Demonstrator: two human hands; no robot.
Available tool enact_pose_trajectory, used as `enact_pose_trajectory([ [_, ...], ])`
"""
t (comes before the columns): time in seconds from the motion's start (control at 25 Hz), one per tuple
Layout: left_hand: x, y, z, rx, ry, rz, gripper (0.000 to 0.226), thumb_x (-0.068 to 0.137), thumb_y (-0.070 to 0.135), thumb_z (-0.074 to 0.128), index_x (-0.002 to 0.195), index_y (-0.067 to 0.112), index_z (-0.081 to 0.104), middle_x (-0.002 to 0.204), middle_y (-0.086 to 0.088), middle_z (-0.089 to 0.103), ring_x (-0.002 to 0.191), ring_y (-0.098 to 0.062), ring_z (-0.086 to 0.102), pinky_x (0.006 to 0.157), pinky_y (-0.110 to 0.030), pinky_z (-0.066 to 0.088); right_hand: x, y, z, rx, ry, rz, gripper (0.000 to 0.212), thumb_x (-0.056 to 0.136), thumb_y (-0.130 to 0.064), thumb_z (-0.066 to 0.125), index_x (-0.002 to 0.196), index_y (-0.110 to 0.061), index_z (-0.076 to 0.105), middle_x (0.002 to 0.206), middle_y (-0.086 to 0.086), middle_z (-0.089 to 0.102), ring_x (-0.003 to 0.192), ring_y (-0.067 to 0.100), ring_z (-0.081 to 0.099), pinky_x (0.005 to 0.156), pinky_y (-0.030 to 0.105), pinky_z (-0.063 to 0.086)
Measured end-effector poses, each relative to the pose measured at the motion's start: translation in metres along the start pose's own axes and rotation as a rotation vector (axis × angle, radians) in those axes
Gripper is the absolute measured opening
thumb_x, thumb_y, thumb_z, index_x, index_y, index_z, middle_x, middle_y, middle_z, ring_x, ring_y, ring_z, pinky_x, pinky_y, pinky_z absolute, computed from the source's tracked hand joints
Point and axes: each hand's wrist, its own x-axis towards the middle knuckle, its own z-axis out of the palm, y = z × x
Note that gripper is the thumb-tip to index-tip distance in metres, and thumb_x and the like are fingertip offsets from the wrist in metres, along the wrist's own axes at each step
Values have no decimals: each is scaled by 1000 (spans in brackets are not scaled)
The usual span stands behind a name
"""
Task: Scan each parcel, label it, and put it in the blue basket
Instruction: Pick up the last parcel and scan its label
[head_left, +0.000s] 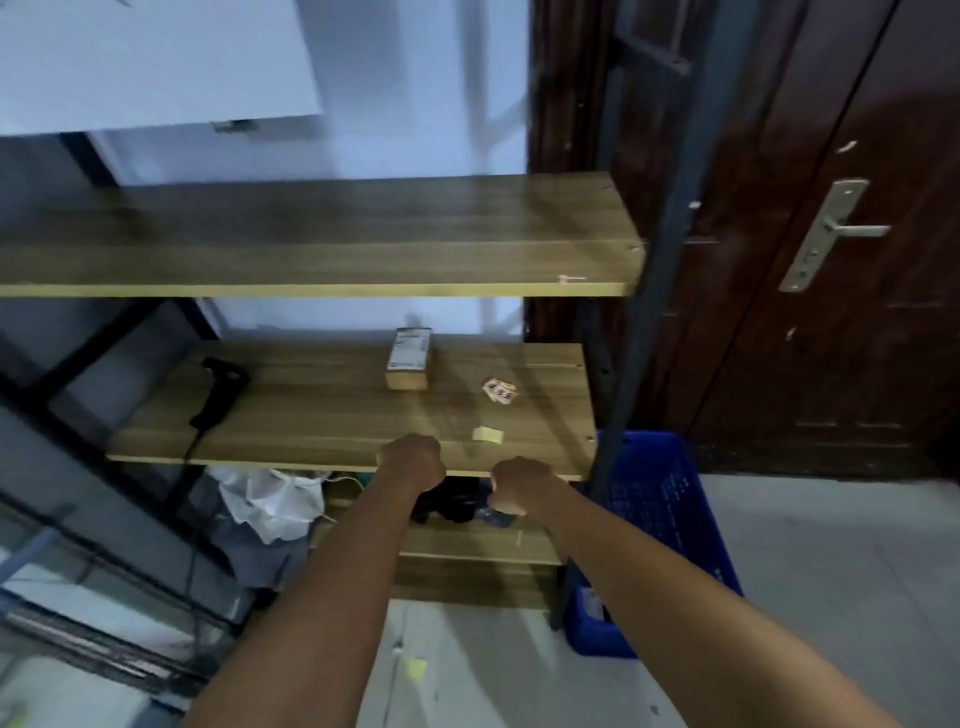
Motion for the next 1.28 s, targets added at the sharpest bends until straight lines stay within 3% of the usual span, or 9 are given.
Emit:
enact_pose_trajectory([
  [0.12, 9, -66, -3, -18, 48, 8, 38, 96, 31, 45, 129, 13, 54, 133, -11, 53, 119, -29, 54, 98, -39, 47, 31, -45, -8, 25, 114, 21, 28, 91, -23, 49, 114, -10, 58, 111, 12, 61, 100, 31, 60, 78, 37, 47],
  [0.24, 17, -116, 2, -9, 96, 22, 32, 95, 26, 46, 121, 12, 58, 124, -11, 59, 111, -29, 59, 89, -36, 49, 49, -82, -17, 62, 226, 101, 32, 92, -27, 50, 121, -15, 54, 120, 12, 58, 110, 31, 58, 79, 34, 45],
  [0.44, 40, -163, 3, -13, 132, 29, 30, 94, 23, 46, 118, 13, 60, 119, -10, 62, 108, -29, 61, 83, -34, 48, 80, -114, -30, 83, 340, 185, 33, 90, -29, 51, 121, -18, 55, 125, 11, 59, 113, 32, 58, 78, 31, 44],
  [0.64, 82, -179, -10, -76, 141, 14, 33, 94, 24, 47, 124, 14, 57, 126, -10, 60, 114, -29, 59, 88, -34, 48, 119, -119, -49, 83, 373, 193, 32, 88, -28, 52, 119, -18, 56, 123, 11, 60, 112, 32, 58, 87, 35, 49],
  [0.84, 130, -175, -37, -133, 180, 34, 39, 93, 25, 48, 130, 13, 53, 130, -13, 59, 119, -31, 57, 93, -36, 47, 158, -114, -67, 150, 394, 160, 41, 88, -29, 53, 128, -19, 51, 125, 9, 57, 113, 31, 57, 81, 34, 47],
  [0.92, 149, -164, -42, -218, 166, 41, 39, 93, 25, 47, 128, 10, 52, 128, -15, 60, 116, -33, 58, 90, -37, 47, 172, -108, -71, 250, 393, 142, 44, 87, -28, 54, 129, -15, 48, 124, 11, 54, 114, 31, 55, 81, 35, 47],
  [1.04, 175, -148, -38, -454, 162, 47, 39, 93, 20, 48, 128, 3, 51, 126, -20, 60, 116, -35, 57, 87, -35, 46, 194, -103, -74, 679, 415, 121, 45, 82, -19, 57, 126, -13, 52, 118, 14, 57, 108, 31, 59, 80, 36, 51],
  [1.16, 193, -137, -24, -736, 94, -8, 37, 92, 17, 49, 126, 3, 51, 124, -19, 60, 112, -34, 58, 84, -35, 45, 210, -103, -75, 885, 437, 161, 46, 83, -22, 59, 126, -10, 51, 119, 14, 60, 107, 29, 60, 88, 42, 53],
  [1.28, 211, -133, -9, -874, 53, -90, 40, 94, 22, 48, 131, 5, 48, 129, -17, 57, 117, -34, 56, 95, -39, 49, 224, -102, -70, 987, 426, 181, 42, 89, -18, 55, 129, -7, 48, 116, 10, 56, 101, 22, 54, 85, 37, 47],
])
